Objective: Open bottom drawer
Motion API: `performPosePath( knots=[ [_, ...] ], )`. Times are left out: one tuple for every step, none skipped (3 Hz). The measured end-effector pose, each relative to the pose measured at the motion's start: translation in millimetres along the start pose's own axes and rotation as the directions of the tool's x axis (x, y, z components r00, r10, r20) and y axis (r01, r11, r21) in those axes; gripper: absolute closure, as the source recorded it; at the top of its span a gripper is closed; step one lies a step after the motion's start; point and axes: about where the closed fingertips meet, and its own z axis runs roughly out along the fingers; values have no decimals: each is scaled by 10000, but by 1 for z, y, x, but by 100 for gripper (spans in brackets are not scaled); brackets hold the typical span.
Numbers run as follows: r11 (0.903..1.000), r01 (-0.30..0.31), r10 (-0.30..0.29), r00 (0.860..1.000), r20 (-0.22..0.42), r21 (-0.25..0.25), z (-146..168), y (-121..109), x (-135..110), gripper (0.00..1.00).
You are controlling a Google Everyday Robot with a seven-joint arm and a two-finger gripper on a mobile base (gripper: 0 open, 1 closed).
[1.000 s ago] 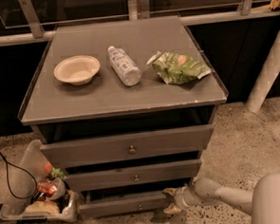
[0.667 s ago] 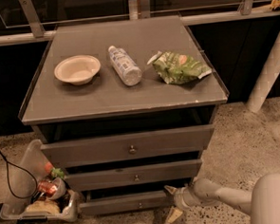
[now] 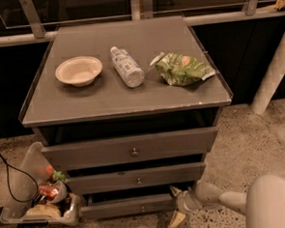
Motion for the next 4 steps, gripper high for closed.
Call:
performPosePath(
  knots=[
    [10000, 0, 0, 10000, 0, -1, 0, 0, 0, 18],
    [9999, 106, -105, 9999, 122, -99, -4, -8, -10, 42],
    [9979, 574, -563, 9978, 341, -314, -23, 6, -11, 65],
    [9953, 694, -651, 9958, 638, -674, -30, 42, -3, 88]
  ],
)
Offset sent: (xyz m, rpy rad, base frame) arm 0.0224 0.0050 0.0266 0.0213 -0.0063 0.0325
